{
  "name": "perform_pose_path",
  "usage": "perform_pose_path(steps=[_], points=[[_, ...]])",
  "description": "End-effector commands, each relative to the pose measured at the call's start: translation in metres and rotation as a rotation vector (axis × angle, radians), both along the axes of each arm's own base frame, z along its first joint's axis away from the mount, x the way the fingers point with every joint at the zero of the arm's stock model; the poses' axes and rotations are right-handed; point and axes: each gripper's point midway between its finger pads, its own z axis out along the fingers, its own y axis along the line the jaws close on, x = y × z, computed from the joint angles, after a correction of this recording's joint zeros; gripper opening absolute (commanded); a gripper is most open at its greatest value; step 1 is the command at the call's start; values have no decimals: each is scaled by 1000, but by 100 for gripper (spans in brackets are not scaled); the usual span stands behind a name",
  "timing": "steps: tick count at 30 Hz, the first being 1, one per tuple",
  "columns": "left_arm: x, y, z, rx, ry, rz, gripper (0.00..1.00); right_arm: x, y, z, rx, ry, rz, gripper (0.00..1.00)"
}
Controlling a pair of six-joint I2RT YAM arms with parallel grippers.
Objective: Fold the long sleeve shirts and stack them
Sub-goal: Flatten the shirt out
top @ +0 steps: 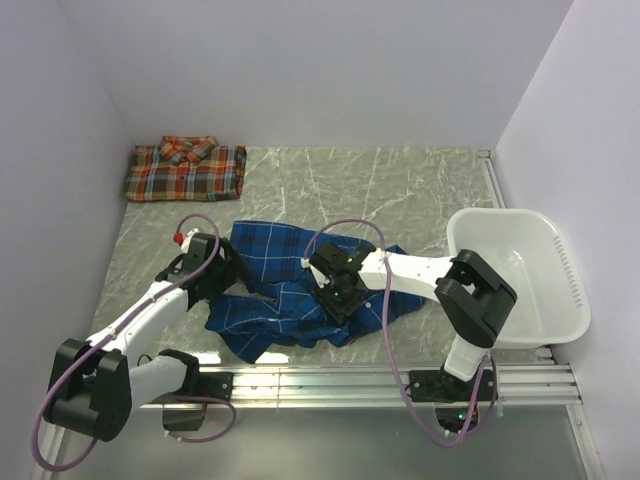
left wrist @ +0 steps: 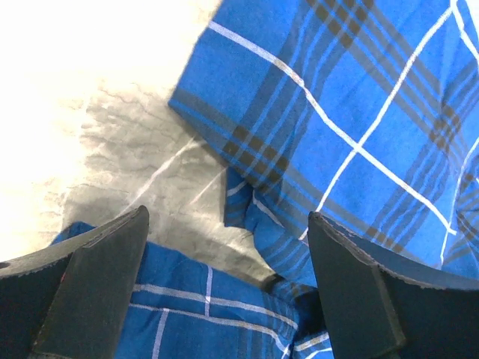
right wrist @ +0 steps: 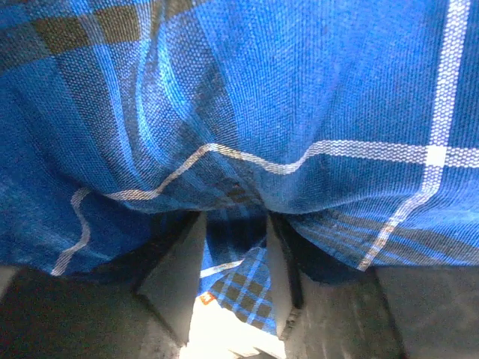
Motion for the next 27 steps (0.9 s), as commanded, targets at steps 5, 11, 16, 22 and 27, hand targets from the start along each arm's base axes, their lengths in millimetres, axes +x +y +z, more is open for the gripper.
perform_pose_path(steps=[5,11,16,22,27], points=[[53,6,46,111,-115,-15,99,41,11,75,131,-191,-64,63],[92,14,37,215,-43,-47,99,90,-12,134,237,-328,-269,74],[115,18,24,239,17,-66,99,122,-52,141,270,-343,-522,79],[125,8,-4,238,113,-128,99,153,-91,125,279,-306,-800,81],[124,4,-26,230,166,-156,99,179,-113,104,235,-319,-957,80]])
